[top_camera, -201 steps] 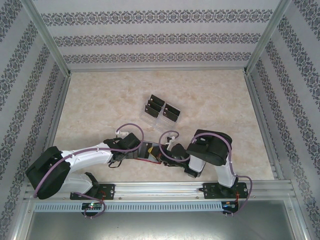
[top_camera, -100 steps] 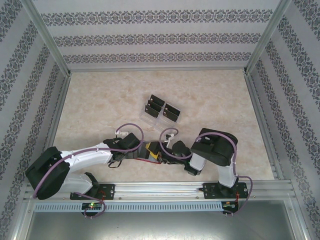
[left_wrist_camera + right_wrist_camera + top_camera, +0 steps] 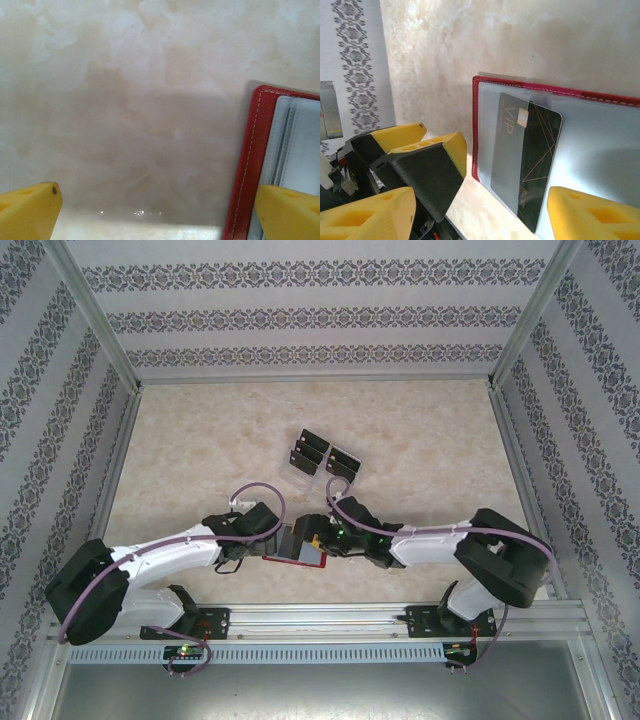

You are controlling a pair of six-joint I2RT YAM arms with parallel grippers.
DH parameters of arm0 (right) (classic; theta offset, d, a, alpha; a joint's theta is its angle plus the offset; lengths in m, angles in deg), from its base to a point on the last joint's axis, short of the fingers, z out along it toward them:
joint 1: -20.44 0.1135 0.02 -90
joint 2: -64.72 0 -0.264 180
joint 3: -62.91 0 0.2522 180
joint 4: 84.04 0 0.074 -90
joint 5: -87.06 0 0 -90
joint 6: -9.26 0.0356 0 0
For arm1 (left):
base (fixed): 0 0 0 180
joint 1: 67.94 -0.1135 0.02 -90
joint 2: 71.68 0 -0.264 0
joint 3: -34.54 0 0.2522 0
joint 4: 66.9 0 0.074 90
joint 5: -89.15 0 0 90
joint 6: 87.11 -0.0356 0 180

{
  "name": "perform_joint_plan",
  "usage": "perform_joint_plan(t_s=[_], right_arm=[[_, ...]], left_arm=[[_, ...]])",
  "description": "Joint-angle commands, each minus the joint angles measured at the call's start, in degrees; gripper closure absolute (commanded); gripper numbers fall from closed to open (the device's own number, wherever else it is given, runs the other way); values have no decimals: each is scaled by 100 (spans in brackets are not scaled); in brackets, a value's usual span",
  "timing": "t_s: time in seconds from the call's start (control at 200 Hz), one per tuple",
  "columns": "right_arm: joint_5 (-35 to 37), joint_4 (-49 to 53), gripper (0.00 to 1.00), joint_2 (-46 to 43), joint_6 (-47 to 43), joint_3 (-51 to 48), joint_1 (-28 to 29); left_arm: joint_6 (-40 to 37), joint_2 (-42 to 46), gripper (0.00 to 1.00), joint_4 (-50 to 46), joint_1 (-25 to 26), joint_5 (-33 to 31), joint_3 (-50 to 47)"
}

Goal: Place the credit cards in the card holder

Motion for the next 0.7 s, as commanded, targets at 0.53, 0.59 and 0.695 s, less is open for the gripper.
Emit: perform_joint_plan(t_s=[0.53,0.59,0.695], right_arm=[[449,4079,96,362,-2427,2018,131],[452,4064,98,505,-2446,2073,170],[461,3977,98,704,-2434,2118,206]], left_arm=[[228,71,0,-287,-388,41,-344],[194,93,0,-254,-387,80,-382],[152,111,0,-219,-388,102,-414]])
